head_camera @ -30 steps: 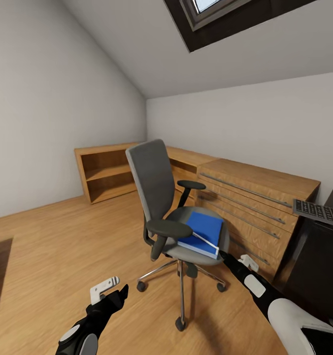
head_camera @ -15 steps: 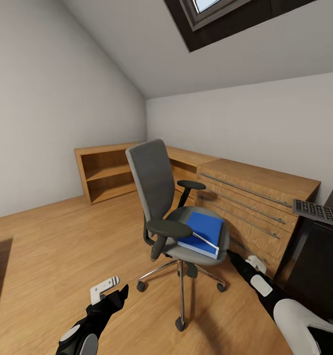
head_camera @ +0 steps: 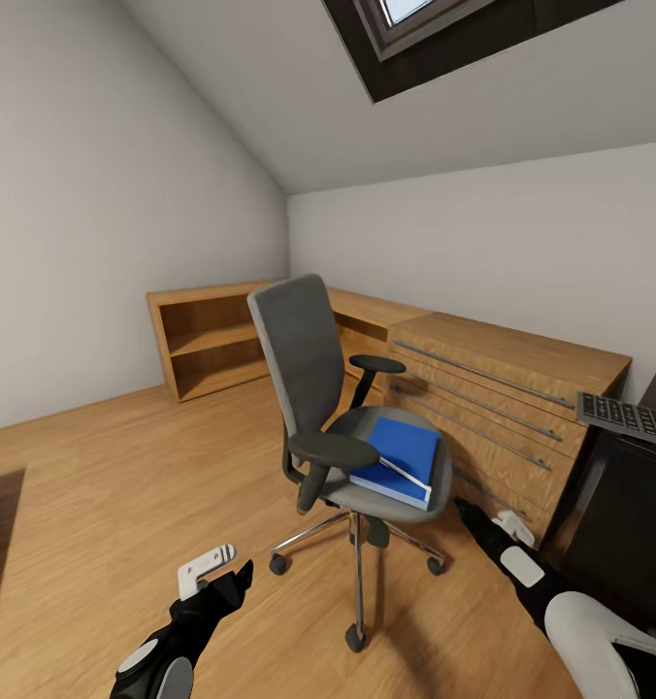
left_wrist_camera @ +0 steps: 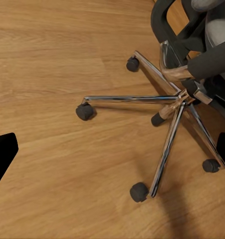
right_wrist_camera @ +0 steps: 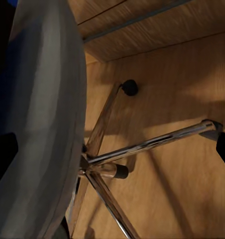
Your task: In the bedroom, organize the workspace by keeping the computer under the desk, ensuring the monitor is on the desk, placing the keyboard on the desk next to the monitor, placing the mouse on the desk next to the keyboard, moving the folder from the swivel chair onto the desk next to the mouse, stacking the notebook on top of the folder with the pen on top of the notebook, and positioning the swivel chair next to the desk.
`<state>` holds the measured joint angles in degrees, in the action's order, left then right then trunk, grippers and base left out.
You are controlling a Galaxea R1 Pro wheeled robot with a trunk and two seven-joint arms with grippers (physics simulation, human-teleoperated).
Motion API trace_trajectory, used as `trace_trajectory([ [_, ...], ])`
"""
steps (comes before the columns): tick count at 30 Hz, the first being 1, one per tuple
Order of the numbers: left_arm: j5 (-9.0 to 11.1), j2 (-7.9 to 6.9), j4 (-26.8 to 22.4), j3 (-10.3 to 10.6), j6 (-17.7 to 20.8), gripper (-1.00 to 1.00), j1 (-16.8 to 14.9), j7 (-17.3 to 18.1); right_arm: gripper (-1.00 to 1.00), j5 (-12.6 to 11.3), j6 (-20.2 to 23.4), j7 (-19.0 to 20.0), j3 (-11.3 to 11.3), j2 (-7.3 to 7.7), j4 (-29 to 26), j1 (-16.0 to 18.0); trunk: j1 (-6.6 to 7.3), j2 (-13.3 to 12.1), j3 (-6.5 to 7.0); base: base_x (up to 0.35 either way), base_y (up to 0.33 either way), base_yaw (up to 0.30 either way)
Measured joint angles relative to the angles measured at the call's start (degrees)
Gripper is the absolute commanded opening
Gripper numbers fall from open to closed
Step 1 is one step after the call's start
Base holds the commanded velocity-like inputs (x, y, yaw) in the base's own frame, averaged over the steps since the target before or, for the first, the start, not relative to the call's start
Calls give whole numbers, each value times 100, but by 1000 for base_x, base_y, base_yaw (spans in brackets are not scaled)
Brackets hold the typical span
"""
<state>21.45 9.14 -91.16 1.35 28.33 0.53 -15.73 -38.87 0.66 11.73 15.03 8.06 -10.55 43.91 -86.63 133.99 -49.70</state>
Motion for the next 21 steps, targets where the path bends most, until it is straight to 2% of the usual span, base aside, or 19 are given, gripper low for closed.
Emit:
trace_trajectory([
  [8, 0, 0, -7, 5, 15, 100, 0, 0, 100, 8, -224, -586, 6, -64, 12, -1, 0, 0, 0, 0, 0, 0],
  [11, 1, 0, -7, 4, 24, 100, 0, 0, 100, 16, -281, -767, 2, -141, 15, -2, 0, 0, 0, 0, 0, 0],
  [17, 2, 0, -7, 6, 27, 100, 0, 0, 100, 18, -293, -801, 5, -154, 10, -1, 0, 0, 0, 0, 0, 7],
  [21, 2, 0, -8, 5, 27, 100, 1, 0, 100, 20, -312, -901, 7, -155, 9, -1, 0, 0, 0, 0, 0, 120],
])
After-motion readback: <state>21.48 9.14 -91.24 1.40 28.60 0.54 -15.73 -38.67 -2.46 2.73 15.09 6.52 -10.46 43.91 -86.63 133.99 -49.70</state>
